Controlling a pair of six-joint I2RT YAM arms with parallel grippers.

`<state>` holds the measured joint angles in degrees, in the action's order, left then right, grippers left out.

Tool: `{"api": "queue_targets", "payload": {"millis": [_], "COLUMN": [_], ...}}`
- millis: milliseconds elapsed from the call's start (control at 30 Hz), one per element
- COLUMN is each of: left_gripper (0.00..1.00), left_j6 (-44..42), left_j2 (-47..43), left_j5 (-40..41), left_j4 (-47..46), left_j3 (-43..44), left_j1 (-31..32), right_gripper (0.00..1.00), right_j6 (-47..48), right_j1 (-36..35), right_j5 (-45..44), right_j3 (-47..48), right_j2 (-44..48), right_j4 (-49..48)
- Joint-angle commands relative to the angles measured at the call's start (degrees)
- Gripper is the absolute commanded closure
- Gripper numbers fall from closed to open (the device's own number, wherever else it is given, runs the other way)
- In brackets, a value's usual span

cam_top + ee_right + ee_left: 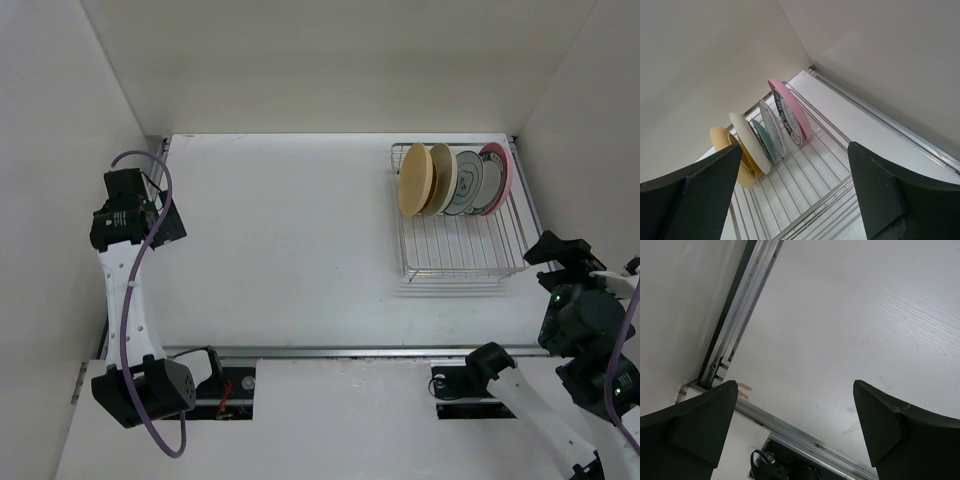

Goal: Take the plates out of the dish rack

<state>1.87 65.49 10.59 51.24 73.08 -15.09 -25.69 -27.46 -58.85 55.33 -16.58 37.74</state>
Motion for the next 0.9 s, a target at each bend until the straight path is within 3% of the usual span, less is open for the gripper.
{"api": "queue_targets", "payload": {"millis": [0,200,300,400,633,867], "left_gripper": [0.01,0.01,0.01,0.01,0.01,0.01], "left_j6": [-0.1,-1.3,-3.0,-4.3,-4.9,-4.9], "left_j2": [-1.8,-1.8,-1.8,-1.8,-1.8,-0.7], "left_j5": [-0.7,-6.5,-11.3,-13.4,-12.8,-13.3], "left_j4": [-0.2,-0.2,0.4,1.0,1.0,1.0], "left_j3": [-0.4,-0.4,-0.4,-0.9,-1.4,-2.0], "left_j1": [-0.2,-0.2,-0.2,-0.2,-0.2,-0.2], "right_gripper": [0.07,0.06,0.06,0.06,0.35,0.35], "right_j6": [0.7,5.5,6.8,4.8,7.2,8.4], "right_j1": [-0.3,-0.3,-0.3,-0.3,0.8,4.8], "right_j5": [-0.9,7.7,15.0,16.2,18.0,24.2], "right_j3": [0.1,2.6,5.7,12.9,28.2,38.8], "right_j2": [-0.4,-7.4,-18.3,-32.1,-57.1,-73.5], "right_j4": [-2.0,-3.9,-3.3,-0.5,-1.5,-3.7]}}
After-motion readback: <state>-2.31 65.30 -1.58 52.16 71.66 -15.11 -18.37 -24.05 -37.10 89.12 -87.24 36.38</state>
